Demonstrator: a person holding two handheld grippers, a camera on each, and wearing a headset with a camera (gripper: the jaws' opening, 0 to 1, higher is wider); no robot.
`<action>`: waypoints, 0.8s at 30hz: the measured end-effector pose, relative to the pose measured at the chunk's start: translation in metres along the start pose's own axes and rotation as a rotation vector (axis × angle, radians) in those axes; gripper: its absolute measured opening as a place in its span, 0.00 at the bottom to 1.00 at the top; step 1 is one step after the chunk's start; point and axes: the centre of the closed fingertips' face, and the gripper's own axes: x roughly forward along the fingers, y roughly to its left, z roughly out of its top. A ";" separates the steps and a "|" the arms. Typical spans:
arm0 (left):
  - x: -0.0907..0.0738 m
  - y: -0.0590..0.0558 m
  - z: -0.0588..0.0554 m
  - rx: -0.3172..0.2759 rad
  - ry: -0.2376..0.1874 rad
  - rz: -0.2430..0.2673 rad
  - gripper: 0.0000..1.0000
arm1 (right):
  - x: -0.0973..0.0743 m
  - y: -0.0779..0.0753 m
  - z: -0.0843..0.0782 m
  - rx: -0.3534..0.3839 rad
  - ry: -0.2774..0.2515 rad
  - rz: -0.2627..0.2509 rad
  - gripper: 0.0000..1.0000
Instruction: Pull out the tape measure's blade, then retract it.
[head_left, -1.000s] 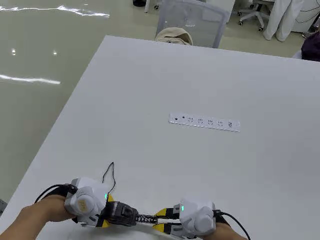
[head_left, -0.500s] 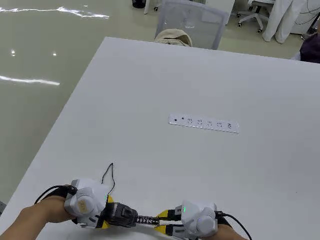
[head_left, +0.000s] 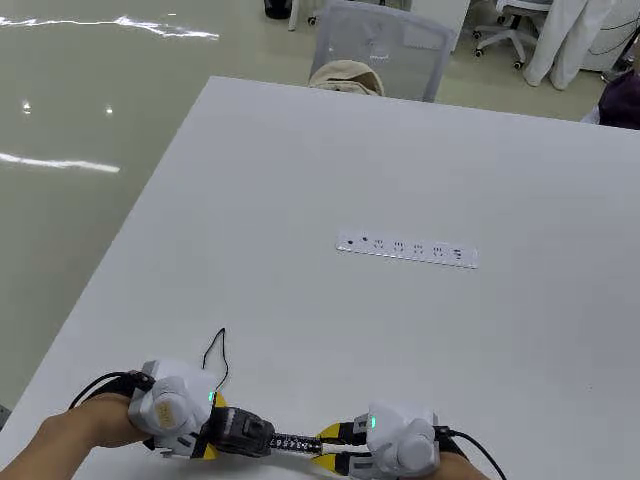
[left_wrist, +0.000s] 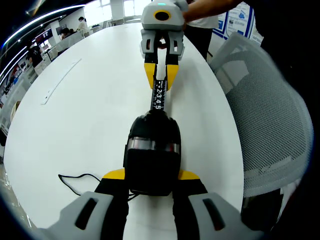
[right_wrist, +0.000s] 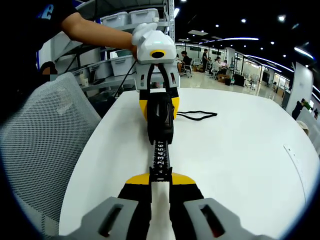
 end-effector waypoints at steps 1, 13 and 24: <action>0.000 0.000 0.000 0.000 0.000 0.000 0.29 | 0.000 0.000 0.000 0.001 -0.001 0.000 0.10; 0.000 0.000 0.000 -0.003 -0.002 -0.001 0.29 | -0.005 -0.001 -0.002 0.007 -0.006 0.003 0.10; 0.000 0.000 0.000 -0.005 -0.002 -0.001 0.29 | -0.009 0.000 -0.004 0.013 -0.010 0.009 0.10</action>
